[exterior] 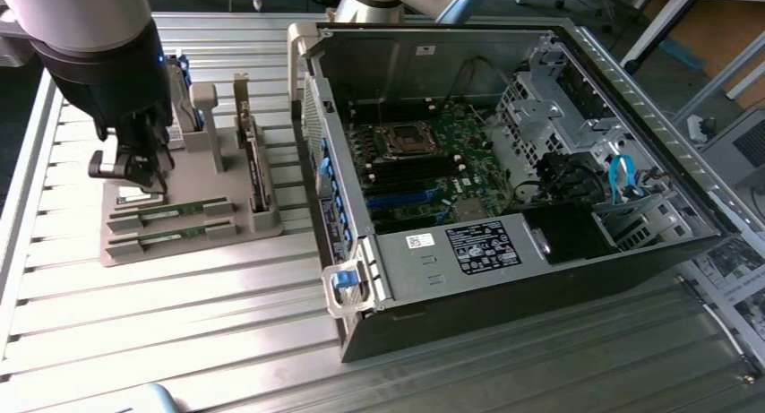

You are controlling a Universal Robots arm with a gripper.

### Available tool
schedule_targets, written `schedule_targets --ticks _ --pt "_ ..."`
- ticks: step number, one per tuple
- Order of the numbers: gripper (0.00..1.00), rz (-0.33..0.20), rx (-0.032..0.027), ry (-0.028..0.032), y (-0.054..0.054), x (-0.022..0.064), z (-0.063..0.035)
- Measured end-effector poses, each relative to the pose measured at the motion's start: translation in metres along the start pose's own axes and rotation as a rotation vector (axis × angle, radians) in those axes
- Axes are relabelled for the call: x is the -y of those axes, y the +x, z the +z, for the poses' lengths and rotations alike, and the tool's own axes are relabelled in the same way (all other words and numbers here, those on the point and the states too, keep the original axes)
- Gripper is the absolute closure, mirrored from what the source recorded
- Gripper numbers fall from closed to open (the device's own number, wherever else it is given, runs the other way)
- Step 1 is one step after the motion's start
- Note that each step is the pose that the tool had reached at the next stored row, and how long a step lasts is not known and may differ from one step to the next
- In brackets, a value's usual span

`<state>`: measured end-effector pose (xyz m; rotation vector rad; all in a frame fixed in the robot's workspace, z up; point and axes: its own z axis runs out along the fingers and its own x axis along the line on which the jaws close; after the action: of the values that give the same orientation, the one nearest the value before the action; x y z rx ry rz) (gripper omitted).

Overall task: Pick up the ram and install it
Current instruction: 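Pick up the ram and move it above insertion slot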

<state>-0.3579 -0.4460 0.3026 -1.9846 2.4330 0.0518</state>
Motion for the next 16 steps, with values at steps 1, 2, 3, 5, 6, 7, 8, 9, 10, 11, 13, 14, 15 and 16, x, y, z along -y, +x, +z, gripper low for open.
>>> schedule_targets --ticks 1,2,3,5,6,7,8,9,10,11,13,14,15,16 --pt "0.64 0.0 0.0001 0.0001 0.0 0.0 0.0005" --pt "0.64 0.0 0.0001 0.0001 0.0 0.0 0.0009" --pt "0.64 0.0 0.0001 0.0001 0.0 0.0 0.0013" --pt "0.64 0.0 0.0001 0.0001 0.0 0.0001 0.0024" --pt "0.64 0.0 0.0 0.0 0.0 0.0001 0.0028" --pt "0.64 0.0 0.0001 0.0 0.0001 0.0001 0.0032" --pt "0.64 0.0 0.0 0.0 0.0001 0.0001 0.0035" --pt "0.64 0.0 0.0001 0.0001 0.0001 0.0001 0.004" --pt "0.64 0.0 0.0001 0.0 0.0001 0.0001 0.0044" --pt "0.64 0.0 0.0001 0.0001 0.0001 0.0001 0.0051" --pt "0.64 0.0 0.0001 0.0001 0.0001 0.0002 0.006" --pt "0.64 0.0 0.0001 0.0001 0.0001 0.0002 0.0065" --pt "0.64 0.0 0.0001 0.0001 0.0001 0.0002 0.0069" --pt "0.64 0.0 0.0001 0.0001 0.0001 0.0002 0.0074"
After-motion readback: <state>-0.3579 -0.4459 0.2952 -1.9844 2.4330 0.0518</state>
